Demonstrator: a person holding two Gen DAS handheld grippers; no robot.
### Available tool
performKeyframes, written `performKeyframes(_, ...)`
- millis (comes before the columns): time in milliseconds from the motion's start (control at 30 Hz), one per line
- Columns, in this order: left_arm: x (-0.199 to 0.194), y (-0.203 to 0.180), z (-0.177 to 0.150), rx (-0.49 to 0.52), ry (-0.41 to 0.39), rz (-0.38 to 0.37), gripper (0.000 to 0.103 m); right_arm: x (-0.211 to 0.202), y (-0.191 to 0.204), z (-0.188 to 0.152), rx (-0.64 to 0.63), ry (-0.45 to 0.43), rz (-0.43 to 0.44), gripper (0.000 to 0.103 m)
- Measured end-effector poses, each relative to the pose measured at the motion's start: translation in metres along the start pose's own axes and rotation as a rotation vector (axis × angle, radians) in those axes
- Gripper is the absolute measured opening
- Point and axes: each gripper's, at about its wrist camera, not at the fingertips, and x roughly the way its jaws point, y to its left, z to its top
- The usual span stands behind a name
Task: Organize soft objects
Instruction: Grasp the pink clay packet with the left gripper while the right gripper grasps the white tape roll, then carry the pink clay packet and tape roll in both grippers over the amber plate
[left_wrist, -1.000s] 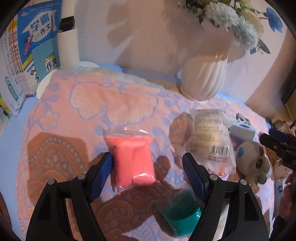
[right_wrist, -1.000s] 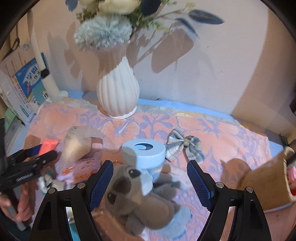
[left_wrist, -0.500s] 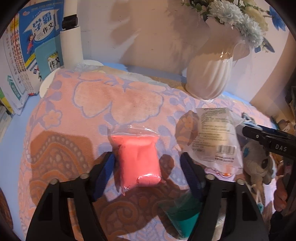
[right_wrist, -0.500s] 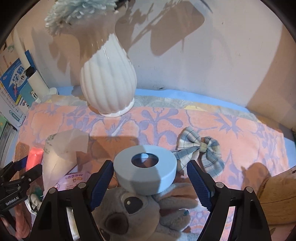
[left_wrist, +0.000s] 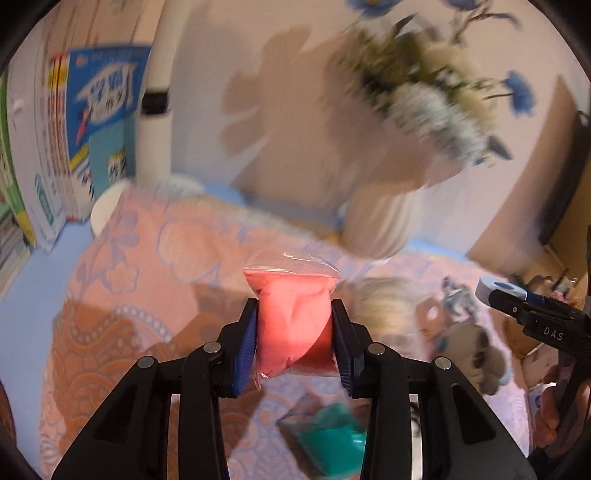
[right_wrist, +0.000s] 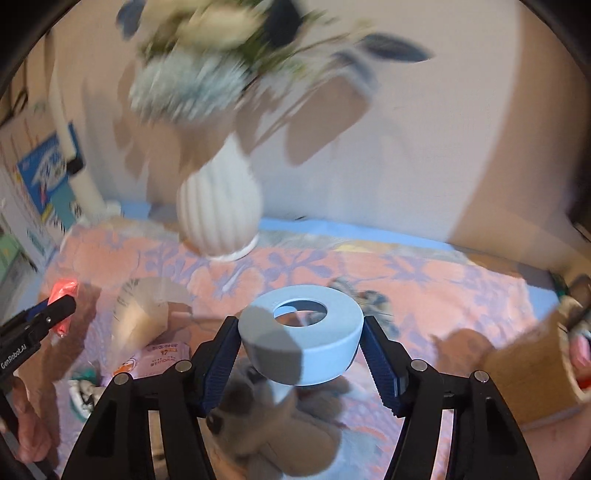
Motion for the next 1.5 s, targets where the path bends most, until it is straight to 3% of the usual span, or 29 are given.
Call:
performKeyframes(133,-0.012,-0.025,0.006,0.033,-0.013,-0.080,0.034,-0.035,-0.023,-0.014,0.065,-0.019,-0.014,0.065)
performKeyframes(367,-0.029,-0.110,0.011,0.164,0.028,-0.240,0.034,-0.086,-0.062,-0.047,0.134,0.013,-0.026,0.065)
performKeyframes(500,-0.030,-0.160,0.004,0.198,0.080,-0.364,0.034,-0.109,-0.083,-0.065,0.176,0.011,-0.042,0.065)
performKeyframes(667,-0.030,-0.226,-0.020,0.286,0.128,-0.452,0.034,-0.140,-0.121,-0.091,0.249,-0.001,-0.075,0.065)
performKeyframes(900,-0.029,-0.291,-0.050,0.379,0.202,-0.531,0.034,-0.169,-0.168,-0.125,0.351,0.005,-0.107,0.065)
performKeyframes(1200,-0.035,-0.340,-0.087,0.425,0.294,-0.610,0.034,-0.195,-0.210,-0.152,0.412,-0.006,-0.133,0.065)
performKeyframes(1500,-0.049,-0.397,-0.103,0.529,0.287,-0.643,0.034,-0.225,-0.273,-0.177,0.525,-0.056,-0.181,0.065)
